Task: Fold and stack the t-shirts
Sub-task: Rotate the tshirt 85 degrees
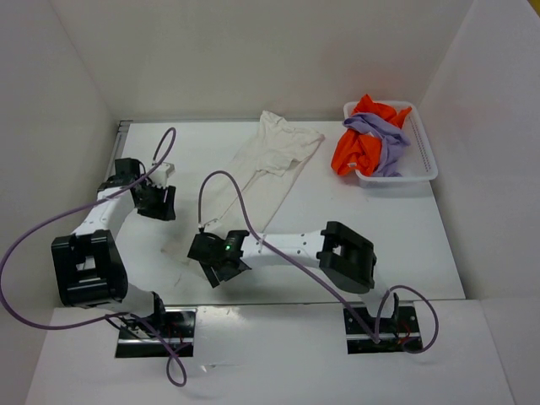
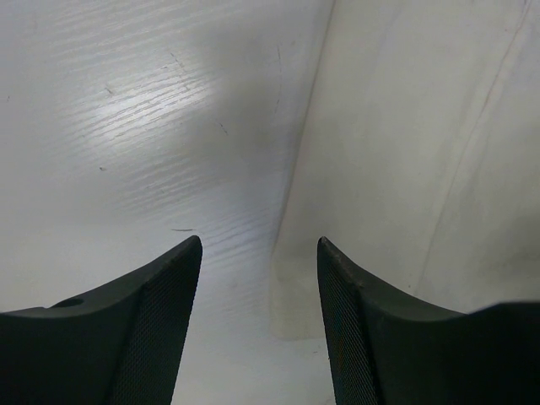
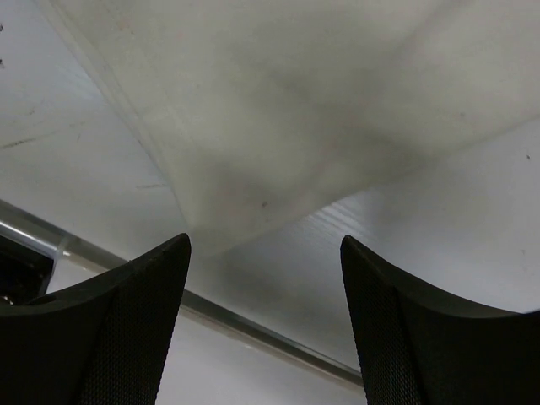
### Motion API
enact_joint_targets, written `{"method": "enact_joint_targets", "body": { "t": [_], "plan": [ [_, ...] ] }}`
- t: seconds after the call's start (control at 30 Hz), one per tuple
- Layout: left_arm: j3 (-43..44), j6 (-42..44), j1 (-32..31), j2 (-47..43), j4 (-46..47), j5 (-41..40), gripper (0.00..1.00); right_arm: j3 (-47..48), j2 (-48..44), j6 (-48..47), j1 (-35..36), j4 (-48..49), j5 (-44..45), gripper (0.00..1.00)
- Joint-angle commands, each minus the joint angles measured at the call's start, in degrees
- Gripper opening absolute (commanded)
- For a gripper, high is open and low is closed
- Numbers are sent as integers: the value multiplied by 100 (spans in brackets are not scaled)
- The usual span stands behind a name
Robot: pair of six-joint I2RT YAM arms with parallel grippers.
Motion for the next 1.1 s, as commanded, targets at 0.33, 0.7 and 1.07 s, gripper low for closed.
{"method": "enact_joint_targets", "body": {
  "t": [0.33, 0.7, 1.07],
  "plan": [
    [114, -119, 18, -468, 57, -44, 66, 776, 864, 174, -111, -150, -50, 73],
    [114, 329, 18, -916, -304, -106, 67, -1156, -283, 841, -532, 165, -867, 0],
    [658, 540, -693, -548, -532, -53, 68, -2985, -2087, 1904, -691, -572, -867, 0]
  ]
}}
